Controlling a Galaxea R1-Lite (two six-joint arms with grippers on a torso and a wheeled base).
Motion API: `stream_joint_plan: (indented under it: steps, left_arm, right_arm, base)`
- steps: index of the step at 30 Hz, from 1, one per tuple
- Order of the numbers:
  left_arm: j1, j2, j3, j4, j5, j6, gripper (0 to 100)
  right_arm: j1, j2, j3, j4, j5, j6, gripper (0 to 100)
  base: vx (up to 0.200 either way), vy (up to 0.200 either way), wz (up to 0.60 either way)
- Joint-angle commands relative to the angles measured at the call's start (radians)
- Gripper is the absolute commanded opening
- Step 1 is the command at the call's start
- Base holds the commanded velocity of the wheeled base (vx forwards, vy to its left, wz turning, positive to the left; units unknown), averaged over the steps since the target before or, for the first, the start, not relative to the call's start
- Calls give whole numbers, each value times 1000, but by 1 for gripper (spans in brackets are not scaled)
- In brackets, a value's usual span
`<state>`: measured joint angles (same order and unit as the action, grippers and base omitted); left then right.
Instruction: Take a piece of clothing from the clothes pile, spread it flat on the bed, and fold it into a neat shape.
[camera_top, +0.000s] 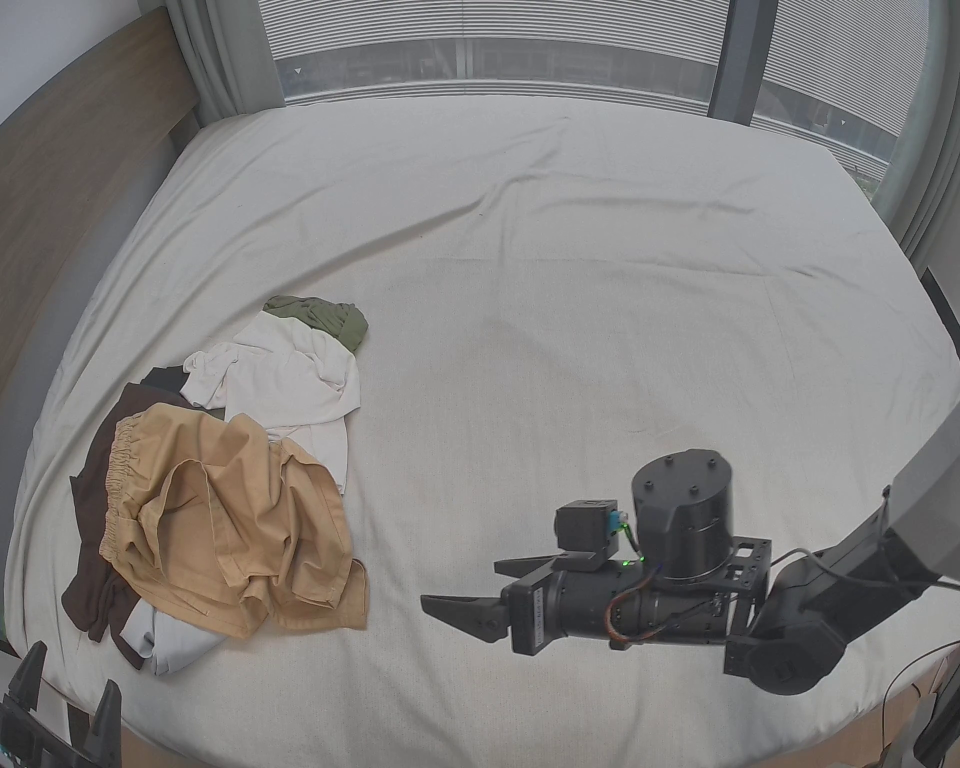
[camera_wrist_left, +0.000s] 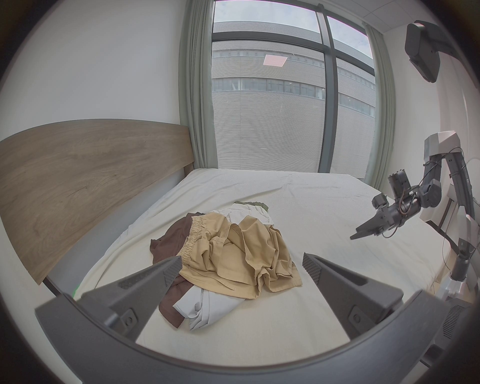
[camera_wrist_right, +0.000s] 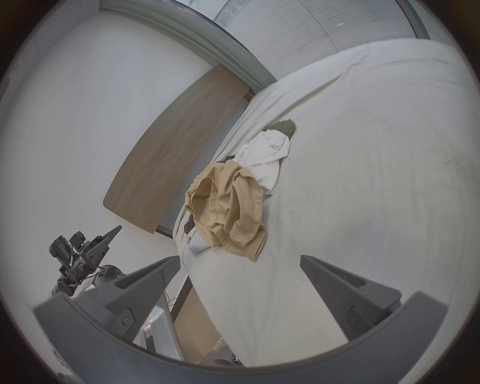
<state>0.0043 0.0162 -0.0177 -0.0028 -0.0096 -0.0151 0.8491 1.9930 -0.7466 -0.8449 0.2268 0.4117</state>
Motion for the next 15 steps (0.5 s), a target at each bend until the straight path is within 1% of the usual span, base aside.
stream_joint_plan:
  steps: [1,4,7,8,9,13,14,15]
  left_arm:
    - [0,-16,18,0,-1,0,100]
    - [0,-16,18,0,0,0,100]
    - [0,-16,18,0,0,0,100]
    - [0,-16,18,0,0,0,100]
    - [0,-16,18,0,0,0,100]
    - [0,-16,18,0,-1,0,100]
    - [0,-16,18,0,-1,0,100]
    - [0,-16,18,0,0,0,100]
  right_arm:
    - [24,87,-60,6,0,19,100]
    - [33,139,-88,6,0,27,100]
    - [48,182,-125,7,-3,64,100]
    - [48,182,-125,7,-3,64,100]
    - [54,199,-149,15,-4,88,100]
    - [56,225,-209,89,-4,107,100]
    - [56,225,-209,89,-4,107,100]
    - [59,239,-234,116,-4,122,100]
  base:
    - [0,0,0]
    - [0,0,0]
    - [0,0,0]
    - [0,0,0]
    - [0,0,0]
    - [0,0,0]
    - [0,0,0]
    - [0,0,0]
